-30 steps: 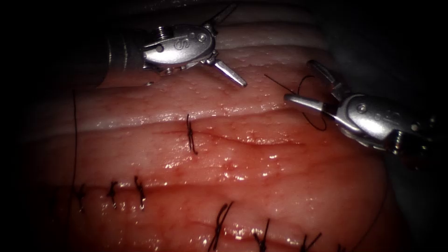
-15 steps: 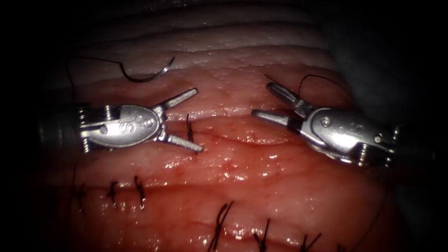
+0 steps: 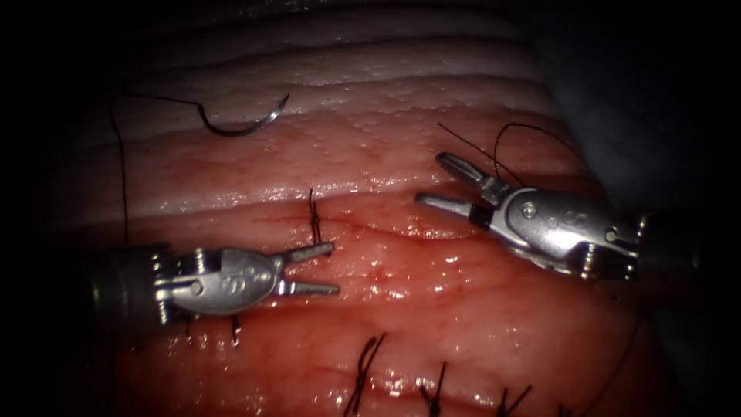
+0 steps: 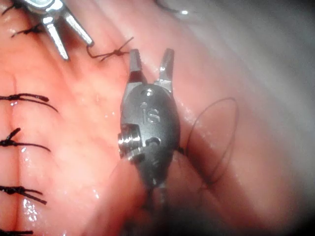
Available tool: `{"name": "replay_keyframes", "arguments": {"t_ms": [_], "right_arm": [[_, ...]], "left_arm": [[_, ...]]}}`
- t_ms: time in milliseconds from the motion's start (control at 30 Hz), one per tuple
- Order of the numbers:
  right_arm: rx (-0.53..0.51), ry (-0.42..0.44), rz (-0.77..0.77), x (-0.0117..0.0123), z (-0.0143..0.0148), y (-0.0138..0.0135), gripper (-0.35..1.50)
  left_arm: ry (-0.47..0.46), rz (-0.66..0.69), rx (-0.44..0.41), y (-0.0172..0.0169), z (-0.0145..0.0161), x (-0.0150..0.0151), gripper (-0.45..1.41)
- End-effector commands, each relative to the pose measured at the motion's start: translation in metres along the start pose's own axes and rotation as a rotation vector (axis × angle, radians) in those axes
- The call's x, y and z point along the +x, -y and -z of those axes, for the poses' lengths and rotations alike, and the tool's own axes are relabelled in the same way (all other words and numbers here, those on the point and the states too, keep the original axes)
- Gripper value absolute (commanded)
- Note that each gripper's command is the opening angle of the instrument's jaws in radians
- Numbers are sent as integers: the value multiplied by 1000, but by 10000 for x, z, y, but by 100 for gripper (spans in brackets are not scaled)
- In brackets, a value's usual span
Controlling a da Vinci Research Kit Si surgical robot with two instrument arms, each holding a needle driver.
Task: Wound Closure
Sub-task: Pick up remaining tail of suture with left holder
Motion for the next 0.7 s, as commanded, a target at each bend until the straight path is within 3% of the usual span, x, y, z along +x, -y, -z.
{"name": "replay_keyframes", "arguments": {"t_ms": [33,333,700], "right_arm": [[1,-2,0,-3,-8,3,36],[2,2,1,-4,-10,6,36],[3,10,5,-9,-14,7,33]], "left_arm": [[1,8,1,2,-9,-3,-11],[11,43,14,13,-20,-20,-6],[8,52,8,12,-18,-14,-11]]}}
